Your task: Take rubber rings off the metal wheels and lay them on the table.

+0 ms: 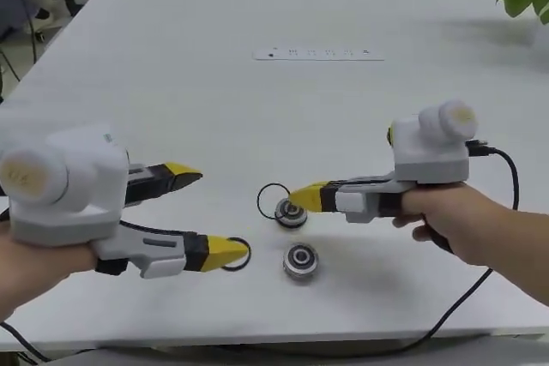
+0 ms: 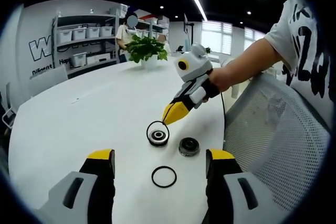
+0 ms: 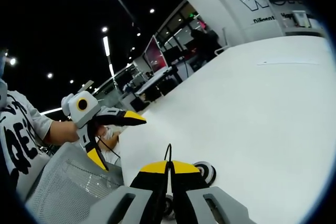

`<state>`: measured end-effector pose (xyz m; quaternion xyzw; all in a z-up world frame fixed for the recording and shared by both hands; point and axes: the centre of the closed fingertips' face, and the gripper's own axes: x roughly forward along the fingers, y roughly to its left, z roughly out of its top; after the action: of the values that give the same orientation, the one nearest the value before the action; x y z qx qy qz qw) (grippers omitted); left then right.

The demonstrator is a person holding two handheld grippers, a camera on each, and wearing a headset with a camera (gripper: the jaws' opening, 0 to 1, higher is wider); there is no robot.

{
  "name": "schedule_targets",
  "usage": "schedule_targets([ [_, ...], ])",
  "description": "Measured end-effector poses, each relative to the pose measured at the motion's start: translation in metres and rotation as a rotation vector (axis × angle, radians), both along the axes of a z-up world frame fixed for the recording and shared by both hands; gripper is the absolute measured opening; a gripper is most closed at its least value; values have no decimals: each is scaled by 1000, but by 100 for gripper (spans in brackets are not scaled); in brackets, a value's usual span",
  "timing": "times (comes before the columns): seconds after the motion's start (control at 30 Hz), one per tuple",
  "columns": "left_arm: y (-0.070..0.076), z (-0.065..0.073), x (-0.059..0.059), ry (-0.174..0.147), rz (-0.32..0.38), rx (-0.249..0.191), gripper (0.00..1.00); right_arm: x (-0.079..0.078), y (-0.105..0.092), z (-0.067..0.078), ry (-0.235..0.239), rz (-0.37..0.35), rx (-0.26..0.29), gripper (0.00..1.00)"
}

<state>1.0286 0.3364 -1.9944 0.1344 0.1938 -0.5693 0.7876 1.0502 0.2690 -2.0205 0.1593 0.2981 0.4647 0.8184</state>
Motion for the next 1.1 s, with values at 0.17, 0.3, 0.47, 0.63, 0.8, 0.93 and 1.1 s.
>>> schedule_targets([
  [0.17, 5, 1, -1, 0, 9, -3, 71, -2, 6, 3, 5, 14, 8, 0],
  [0.3, 9, -1, -2, -1, 12, 4, 72, -5, 11, 4, 12, 24, 15, 0],
  [0.47, 12, -2, -3, 3, 17, 6, 73, -8, 14, 3, 24, 31, 20, 0],
  [0.63, 14, -3, -4, 4, 19, 9, 73, -9, 17, 3, 35, 38, 25, 0],
  [0.8, 15, -2, -4, 4, 26, 4, 74, -12, 21, 2, 51, 45, 30, 0],
  [0.93, 16, -3, -5, 2, 26, 7, 74, -15, 26, 2, 65, 54, 36, 0],
  [1.1, 19, -3, -5, 4, 33, 5, 74, -18, 31, -2, 80, 70, 34, 0],
])
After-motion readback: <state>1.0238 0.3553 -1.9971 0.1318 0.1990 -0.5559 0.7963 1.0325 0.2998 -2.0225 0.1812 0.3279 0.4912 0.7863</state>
